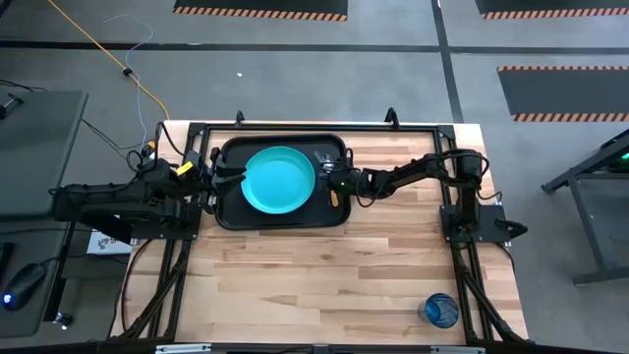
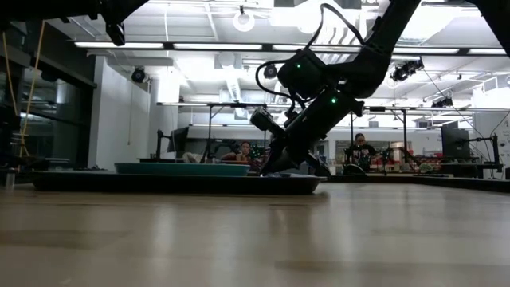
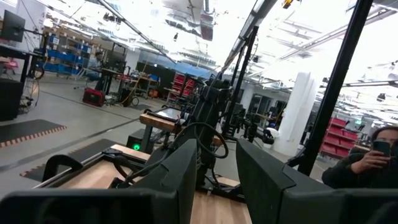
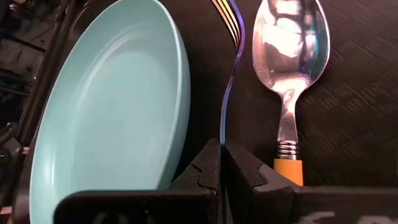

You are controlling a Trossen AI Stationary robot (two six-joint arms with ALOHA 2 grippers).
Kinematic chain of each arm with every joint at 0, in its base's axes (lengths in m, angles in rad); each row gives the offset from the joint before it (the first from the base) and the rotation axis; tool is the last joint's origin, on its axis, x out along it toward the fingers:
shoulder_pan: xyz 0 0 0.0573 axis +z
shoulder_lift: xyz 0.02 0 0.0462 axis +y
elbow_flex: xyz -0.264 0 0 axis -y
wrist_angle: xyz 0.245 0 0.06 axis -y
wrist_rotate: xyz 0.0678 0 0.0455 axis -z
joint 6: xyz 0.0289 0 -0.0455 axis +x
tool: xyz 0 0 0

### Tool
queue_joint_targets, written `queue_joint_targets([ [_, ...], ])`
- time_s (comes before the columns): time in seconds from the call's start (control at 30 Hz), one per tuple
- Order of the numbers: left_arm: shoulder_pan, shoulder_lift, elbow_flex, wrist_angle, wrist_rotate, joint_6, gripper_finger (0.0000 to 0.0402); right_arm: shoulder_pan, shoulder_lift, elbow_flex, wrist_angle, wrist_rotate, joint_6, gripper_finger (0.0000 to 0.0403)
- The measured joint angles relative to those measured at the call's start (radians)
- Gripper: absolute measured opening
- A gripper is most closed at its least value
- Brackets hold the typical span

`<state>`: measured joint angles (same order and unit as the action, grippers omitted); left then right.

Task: Pick and place plate/cup/fork/spoon on tray
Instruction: Put the blue fork on the black serving tray between the blue plate and yellow spoon

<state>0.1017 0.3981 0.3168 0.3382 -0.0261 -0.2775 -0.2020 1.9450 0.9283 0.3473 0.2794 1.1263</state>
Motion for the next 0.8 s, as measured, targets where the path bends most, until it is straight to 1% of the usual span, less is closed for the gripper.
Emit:
queue_joint_targets([
  [0.6, 0.000, 0.000, 0.000, 0.003, 0.000, 0.000, 0.0102, 0.000, 0.000, -0.001, -0.006, 0.000, -0.005, 0.0004],
  [0.7, 0.000, 0.000, 0.000, 0.003, 0.000, 0.000, 0.0102, 0.000, 0.000, -0.001, -0.020, 0.000, -0.005, 0.0026],
  [0.8, 0.000, 0.000, 0.000, 0.003, 0.000, 0.000, 0.0102, 0.000, 0.000, -0.002, -0.030, 0.007, -0.001, 0.0062],
])
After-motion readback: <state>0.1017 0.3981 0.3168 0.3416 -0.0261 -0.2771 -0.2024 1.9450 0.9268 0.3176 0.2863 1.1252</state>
